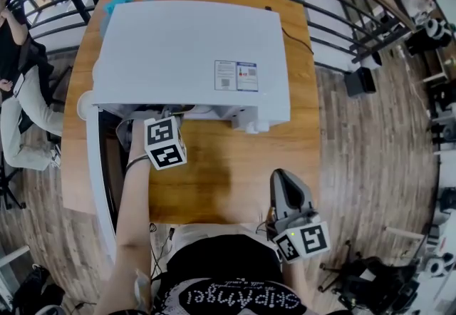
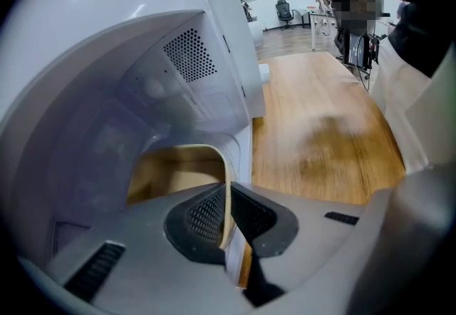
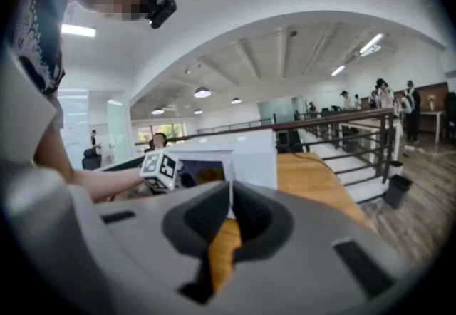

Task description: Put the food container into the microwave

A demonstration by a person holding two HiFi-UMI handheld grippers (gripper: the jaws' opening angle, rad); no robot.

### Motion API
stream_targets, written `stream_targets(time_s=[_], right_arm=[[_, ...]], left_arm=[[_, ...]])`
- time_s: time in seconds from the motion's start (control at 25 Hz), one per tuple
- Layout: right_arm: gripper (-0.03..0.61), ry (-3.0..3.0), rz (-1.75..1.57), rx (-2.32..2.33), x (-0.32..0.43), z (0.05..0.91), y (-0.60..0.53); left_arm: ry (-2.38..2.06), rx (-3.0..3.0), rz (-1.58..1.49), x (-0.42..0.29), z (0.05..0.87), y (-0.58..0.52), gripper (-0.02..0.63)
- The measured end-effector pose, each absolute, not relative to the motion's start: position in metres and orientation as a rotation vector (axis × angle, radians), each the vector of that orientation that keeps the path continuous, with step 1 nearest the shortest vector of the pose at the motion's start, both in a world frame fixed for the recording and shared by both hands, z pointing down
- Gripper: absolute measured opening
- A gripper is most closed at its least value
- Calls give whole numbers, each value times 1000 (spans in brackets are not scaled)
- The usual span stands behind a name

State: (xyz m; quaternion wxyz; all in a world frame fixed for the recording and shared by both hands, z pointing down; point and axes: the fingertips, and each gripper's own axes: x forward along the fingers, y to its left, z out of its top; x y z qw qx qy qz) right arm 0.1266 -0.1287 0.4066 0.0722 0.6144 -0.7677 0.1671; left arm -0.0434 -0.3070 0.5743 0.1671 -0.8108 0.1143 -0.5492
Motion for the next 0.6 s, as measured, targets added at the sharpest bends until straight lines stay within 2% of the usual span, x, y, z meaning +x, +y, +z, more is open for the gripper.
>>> stream_targets(time_s=[0.6], right_arm=[[37,-2312,505,1818,117,410,-132]], left_arm=[[284,-2302,-1570,-37,584,-313,46]])
